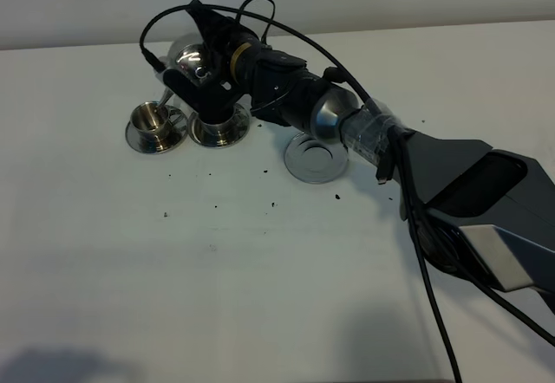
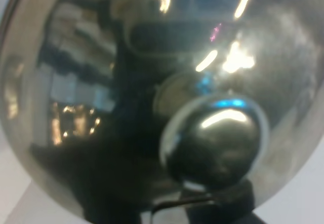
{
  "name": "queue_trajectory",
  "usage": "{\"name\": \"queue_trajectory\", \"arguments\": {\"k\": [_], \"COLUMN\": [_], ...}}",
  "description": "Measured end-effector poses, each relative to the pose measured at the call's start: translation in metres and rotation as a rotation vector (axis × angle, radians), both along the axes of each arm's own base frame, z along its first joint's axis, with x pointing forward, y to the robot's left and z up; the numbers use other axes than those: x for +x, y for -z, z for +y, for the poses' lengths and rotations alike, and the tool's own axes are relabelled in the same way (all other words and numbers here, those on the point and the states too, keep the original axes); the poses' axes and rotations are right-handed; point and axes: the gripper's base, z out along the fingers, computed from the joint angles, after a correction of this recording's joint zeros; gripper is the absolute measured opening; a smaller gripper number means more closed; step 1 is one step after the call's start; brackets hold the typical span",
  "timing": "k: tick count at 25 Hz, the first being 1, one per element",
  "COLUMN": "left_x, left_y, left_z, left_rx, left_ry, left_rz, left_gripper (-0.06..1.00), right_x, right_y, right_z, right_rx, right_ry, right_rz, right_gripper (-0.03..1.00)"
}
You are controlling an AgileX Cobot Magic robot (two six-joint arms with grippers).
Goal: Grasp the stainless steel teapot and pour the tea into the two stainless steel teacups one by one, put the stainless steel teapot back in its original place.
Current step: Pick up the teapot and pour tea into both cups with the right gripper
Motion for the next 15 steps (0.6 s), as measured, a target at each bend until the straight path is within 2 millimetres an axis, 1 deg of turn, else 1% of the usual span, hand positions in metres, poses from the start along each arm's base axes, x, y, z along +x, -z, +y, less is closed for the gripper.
{"name": "queue_trajectory", "arguments": {"k": [7,15], "left_x": [0.0,0.0], "left_y": [0.0,0.0], "left_z": [0.0,0.0], "left_rx": [0.0,0.0], "left_ry": [0.0,0.0], "left_rz": [0.0,0.0], "left_gripper": [0.39,0.39], "right_x": [-0.0063,-0.0073], "right_y": [-0.0015,-0.003], "right_z": [0.0088,0.011], "right_rx": [-0.036,-0.079], "right_ry": [-0.045,-0.078], "right_rz": [-0.04,-0.085], "right_gripper": [0.18,0.18]}}
